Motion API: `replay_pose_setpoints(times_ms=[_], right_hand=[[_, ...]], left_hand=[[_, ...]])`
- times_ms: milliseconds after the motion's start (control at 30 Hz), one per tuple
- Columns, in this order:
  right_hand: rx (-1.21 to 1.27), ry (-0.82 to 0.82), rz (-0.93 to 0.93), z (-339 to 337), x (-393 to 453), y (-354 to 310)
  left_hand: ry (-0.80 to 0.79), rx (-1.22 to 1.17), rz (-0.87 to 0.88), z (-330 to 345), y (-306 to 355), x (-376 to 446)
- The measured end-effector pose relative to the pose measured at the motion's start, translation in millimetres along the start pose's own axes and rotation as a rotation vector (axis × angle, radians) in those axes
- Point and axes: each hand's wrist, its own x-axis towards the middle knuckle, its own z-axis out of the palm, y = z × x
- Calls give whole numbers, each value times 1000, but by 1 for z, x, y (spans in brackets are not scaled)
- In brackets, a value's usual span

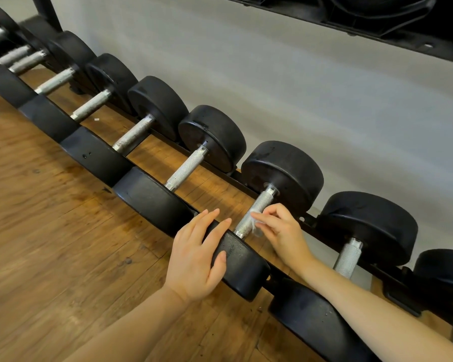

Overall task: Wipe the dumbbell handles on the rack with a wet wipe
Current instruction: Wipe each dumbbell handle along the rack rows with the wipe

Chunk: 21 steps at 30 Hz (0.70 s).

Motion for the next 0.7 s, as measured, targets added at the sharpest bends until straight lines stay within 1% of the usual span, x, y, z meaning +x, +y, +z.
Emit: replay_pose_setpoints(times_ms=[167, 300, 367, 467, 567, 633, 700], right_hand=[[-21, 14, 6, -2, 1, 3], [-110, -76, -41, 2, 0, 1], [-82, -102, -30, 1, 0, -1], [53, -57, 19, -3, 0, -4], [45, -62, 41, -2, 1, -3], [28, -124, 57, 0, 1, -2], [17, -139, 54, 4, 1, 0]], left_hand=[[1, 0, -11, 0, 1, 0], [-6, 11, -26, -1, 2, 0], [-10, 24, -28, -1, 3, 0], [-2, 35, -25, -2, 3, 0], [-1, 39, -26, -1, 4, 1], [1, 38, -29, -1, 4, 1], [5, 39, -25, -1, 4, 1]])
